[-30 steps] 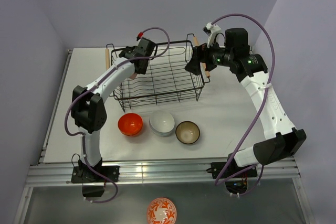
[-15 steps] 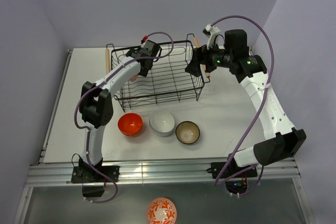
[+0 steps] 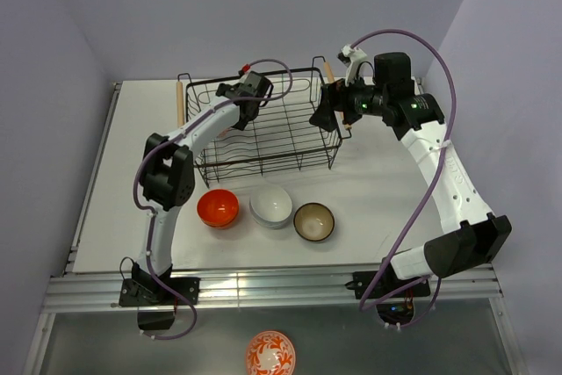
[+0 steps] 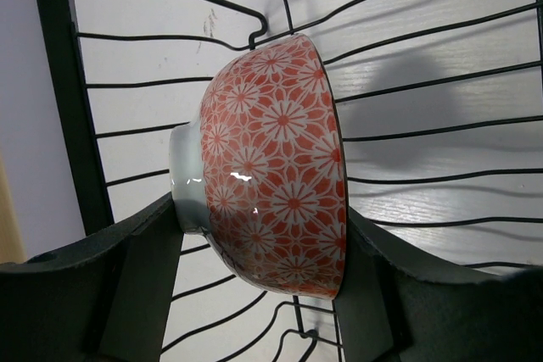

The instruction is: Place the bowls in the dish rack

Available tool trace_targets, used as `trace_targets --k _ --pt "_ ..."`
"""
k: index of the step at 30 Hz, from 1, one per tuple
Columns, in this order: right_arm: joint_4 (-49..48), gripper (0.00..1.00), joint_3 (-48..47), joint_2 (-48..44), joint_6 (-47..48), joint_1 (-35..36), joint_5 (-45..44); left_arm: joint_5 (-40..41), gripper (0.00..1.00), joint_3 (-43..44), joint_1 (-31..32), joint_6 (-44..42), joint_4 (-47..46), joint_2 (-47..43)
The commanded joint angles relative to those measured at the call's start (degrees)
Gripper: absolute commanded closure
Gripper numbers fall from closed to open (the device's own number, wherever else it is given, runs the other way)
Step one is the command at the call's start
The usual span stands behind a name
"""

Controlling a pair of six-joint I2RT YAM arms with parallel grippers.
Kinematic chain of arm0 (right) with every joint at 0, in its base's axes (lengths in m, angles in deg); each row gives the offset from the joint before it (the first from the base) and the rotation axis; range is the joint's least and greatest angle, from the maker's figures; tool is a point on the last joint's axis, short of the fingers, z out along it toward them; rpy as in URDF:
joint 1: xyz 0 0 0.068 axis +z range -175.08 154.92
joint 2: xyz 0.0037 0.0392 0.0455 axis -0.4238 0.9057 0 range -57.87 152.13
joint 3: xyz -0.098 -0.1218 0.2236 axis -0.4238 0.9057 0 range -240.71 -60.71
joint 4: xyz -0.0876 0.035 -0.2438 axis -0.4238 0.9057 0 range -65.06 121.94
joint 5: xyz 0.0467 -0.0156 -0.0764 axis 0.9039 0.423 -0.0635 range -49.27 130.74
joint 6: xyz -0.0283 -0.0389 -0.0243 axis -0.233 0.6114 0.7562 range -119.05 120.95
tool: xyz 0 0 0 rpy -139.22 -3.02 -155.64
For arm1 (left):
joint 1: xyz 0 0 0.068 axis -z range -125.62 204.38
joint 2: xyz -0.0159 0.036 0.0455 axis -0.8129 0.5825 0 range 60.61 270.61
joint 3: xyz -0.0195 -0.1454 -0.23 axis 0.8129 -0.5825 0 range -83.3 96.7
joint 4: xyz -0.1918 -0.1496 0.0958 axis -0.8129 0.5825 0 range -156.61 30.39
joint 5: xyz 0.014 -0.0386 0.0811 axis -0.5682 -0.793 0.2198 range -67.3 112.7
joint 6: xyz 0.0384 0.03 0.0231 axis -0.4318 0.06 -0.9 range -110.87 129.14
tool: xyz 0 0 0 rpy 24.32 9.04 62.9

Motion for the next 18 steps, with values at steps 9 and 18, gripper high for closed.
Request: trace_targets --k 9,18 --pt "-0.4 0.00 1.1 -2.6 1.3 -0.4 0.1 4.5 0.91 3.1 -0.8 -2.4 -4.0 2.3" --pt "-0.9 0.00 1.4 -2.1 0.7 -0.4 1.2 7.2 0.88 1.3 -1.1 -3.6 -6.1 2.2"
